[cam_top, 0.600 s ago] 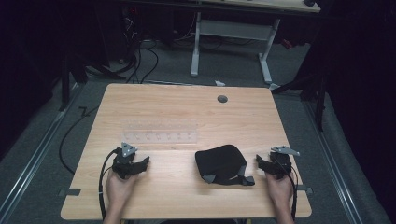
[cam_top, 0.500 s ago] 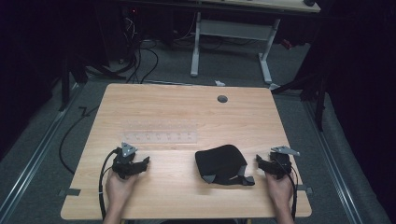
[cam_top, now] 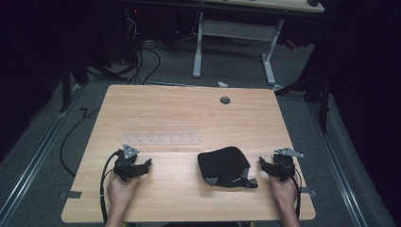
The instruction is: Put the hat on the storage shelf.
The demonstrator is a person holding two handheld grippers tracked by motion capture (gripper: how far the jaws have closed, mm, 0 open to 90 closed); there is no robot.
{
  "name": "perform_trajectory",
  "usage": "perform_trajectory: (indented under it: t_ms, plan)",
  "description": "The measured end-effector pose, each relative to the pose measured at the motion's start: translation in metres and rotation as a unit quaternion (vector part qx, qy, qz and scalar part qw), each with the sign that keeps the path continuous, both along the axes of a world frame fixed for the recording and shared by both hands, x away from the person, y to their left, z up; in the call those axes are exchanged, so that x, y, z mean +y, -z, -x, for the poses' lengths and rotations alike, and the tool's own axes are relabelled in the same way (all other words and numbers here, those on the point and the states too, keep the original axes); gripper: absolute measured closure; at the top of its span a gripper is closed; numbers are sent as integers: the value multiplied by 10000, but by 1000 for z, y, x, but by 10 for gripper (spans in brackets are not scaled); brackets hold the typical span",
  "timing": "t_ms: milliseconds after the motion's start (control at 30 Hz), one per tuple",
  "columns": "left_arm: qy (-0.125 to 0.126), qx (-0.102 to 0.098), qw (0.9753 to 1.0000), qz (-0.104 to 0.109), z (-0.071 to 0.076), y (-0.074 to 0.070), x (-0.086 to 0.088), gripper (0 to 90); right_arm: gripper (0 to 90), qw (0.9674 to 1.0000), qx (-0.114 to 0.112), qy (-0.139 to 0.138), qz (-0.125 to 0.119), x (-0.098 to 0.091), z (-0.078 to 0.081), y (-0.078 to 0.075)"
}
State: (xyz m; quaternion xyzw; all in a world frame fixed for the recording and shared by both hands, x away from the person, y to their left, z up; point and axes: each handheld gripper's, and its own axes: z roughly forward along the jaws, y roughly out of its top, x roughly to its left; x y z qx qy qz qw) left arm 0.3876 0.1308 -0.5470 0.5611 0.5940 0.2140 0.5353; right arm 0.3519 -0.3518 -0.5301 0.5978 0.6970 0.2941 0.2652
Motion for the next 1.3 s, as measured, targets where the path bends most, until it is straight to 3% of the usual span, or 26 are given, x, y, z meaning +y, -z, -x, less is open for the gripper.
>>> perform_trajectory:
  t_ms: [933,1300]
  plan:
    - [12,14,10000,-10,0,0,0,306,385,9998,3,-148,-150,-3,0,-1]
    - [10,15,10000,-9,0,0,0,306,491,9975,-30,-530,-457,3,16,-15]
